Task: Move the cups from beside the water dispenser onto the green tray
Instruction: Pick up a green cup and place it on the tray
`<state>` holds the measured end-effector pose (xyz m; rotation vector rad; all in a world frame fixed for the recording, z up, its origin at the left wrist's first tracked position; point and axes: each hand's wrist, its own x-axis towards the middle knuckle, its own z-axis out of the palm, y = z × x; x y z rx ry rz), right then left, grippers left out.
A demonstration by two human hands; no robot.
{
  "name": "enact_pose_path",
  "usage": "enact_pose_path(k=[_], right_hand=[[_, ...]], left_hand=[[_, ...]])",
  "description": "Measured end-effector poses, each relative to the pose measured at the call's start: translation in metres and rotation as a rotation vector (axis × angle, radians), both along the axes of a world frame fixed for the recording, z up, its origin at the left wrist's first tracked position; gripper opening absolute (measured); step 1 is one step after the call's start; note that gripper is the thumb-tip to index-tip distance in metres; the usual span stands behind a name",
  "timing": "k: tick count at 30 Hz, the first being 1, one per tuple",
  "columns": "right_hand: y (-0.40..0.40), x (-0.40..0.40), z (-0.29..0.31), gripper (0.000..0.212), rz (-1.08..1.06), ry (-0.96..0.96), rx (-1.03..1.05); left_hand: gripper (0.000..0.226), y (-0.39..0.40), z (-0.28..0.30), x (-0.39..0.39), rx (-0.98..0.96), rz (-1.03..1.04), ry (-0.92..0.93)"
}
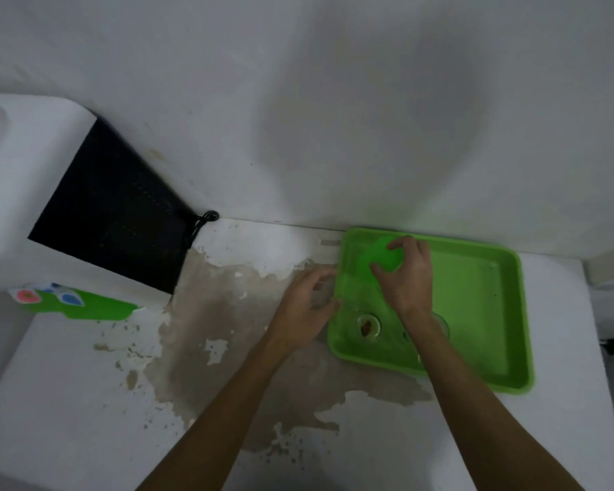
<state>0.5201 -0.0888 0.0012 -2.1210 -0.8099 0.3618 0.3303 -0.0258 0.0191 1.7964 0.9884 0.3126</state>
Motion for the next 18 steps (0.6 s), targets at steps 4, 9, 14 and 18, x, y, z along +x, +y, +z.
enact_pose_path(k=[4, 9, 14, 18], right_hand=[[0.01, 0.002, -0.013, 0.041, 0.038, -0.042, -0.054], [0.015, 0.005, -0.024, 0.041, 0.045, -0.05, -0.074], [0.015, 0.003, -0.021, 0.045, 0.062, -0.083, -0.102], [0.01, -0.007, -0.012, 0.045, 0.044, -0.225, -0.068]], left_hand=[[0.038, 0.009, -0.012, 0.0, -0.011, 0.016, 0.023], [0.043, 0.015, -0.025, -0.004, -0.029, 0.016, 0.066], [0.038, 0.015, -0.024, -0.009, -0.04, 0.024, 0.05], [0.031, 0.013, -0.02, -0.021, -0.053, 0.034, 0.013]])
